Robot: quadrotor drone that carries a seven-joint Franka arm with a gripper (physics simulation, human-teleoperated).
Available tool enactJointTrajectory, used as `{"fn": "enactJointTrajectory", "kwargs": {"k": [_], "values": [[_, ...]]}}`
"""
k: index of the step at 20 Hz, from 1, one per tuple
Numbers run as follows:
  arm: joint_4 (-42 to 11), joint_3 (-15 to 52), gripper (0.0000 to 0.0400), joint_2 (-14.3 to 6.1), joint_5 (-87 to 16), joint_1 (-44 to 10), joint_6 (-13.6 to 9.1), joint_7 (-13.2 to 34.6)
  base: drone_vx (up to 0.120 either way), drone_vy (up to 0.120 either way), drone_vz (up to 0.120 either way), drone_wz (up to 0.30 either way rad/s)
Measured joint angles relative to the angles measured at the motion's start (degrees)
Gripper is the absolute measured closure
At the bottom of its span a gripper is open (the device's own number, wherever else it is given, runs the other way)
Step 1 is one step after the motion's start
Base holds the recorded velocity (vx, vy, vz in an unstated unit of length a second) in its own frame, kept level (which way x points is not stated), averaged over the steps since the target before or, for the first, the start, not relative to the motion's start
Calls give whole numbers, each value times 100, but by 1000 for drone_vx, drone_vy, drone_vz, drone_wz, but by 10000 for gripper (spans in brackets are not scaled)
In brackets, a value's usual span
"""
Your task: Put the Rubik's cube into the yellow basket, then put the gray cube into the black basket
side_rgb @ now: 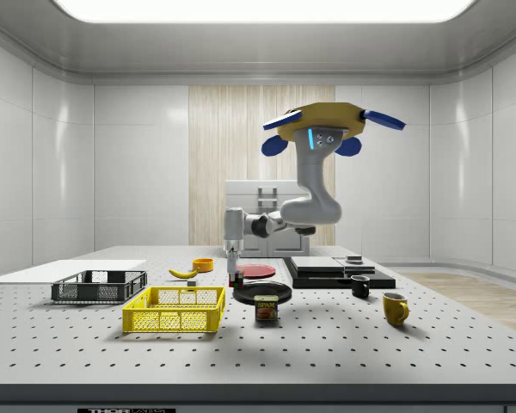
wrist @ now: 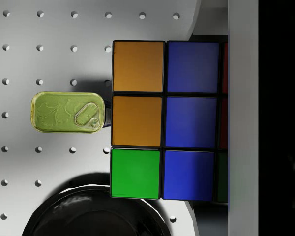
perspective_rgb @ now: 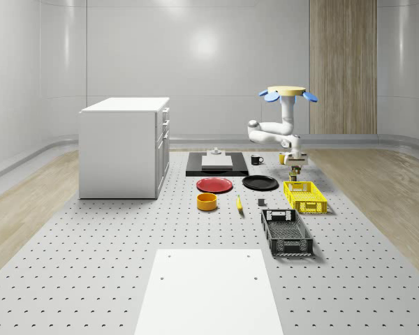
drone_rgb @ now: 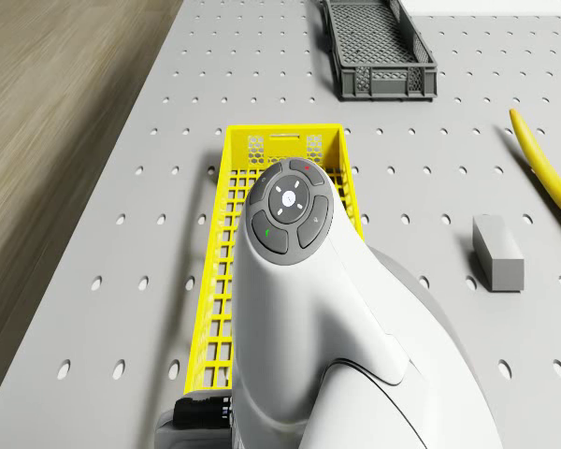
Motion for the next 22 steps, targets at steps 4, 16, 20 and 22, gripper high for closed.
{"fn": "enactJointTrajectory", "kwargs": {"k": [4, 16, 20, 22], "values": [[1, 2, 109, -18, 7, -4, 16, 3, 120, 0, 0, 0], [3, 7, 109, -65, 26, -16, 60, 12, 120, 0, 0, 0], [4, 8, 109, -78, 32, -19, 73, 14, 120, 0, 0, 0], [4, 9, 109, -85, 35, -21, 79, 16, 120, 0, 0, 0]]}}
